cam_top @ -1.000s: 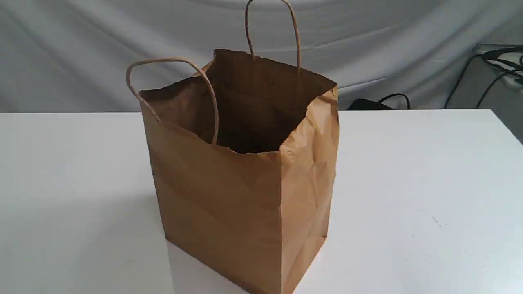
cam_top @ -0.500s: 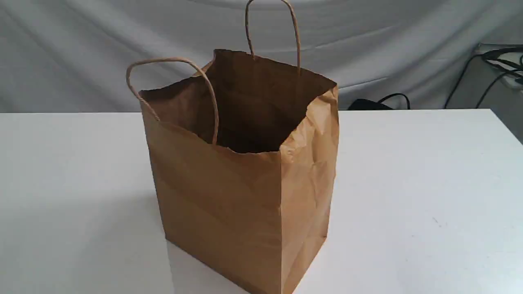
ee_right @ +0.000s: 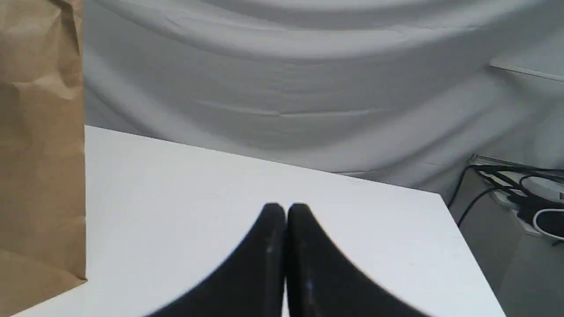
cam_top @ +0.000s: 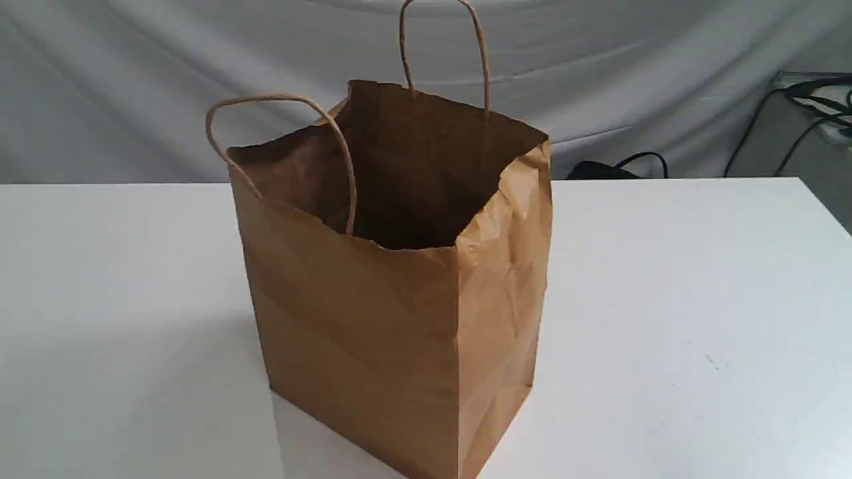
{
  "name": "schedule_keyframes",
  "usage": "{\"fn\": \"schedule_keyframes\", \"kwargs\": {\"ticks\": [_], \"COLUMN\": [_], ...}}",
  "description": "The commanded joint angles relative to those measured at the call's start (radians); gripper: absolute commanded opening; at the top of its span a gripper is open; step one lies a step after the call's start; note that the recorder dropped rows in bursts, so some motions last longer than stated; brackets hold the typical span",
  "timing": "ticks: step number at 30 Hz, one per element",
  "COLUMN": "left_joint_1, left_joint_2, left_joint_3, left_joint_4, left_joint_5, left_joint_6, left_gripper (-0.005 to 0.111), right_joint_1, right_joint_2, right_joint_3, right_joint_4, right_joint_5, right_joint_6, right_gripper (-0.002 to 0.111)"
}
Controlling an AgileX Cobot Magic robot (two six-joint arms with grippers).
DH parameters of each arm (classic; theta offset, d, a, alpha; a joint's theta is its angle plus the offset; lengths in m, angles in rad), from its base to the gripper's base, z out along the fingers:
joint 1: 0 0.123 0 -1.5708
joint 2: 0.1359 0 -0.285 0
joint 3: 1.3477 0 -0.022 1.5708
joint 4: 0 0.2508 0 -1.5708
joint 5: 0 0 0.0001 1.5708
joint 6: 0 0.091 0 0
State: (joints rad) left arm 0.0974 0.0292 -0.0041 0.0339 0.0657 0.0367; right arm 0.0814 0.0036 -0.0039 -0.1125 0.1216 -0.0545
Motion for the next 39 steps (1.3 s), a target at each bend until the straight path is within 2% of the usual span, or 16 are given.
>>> {"fn": "schedule_keyframes", "kwargs": {"ticks": [1,39], "left_joint_1": [0.003,0.003], "left_joint_2": [-0.003,-0.003], "left_joint_3": [0.004,0.004], "left_joint_4": [0.003,0.003], "left_joint_5": [-0.001,-0.001], "left_joint_6": [-0.007,-0.006], "left_gripper": [0.0,0.0], "right_joint_1": [-0.006,-0.006], "right_joint_2": [-0.004,-0.004], "right_joint_3": [0.004,0.004], "right_joint_4": [0.003,0.036], "right_joint_5": [-0.001,-0.001], "right_joint_6": [0.003,0.005], "right_gripper": [0.0,0.0]}}
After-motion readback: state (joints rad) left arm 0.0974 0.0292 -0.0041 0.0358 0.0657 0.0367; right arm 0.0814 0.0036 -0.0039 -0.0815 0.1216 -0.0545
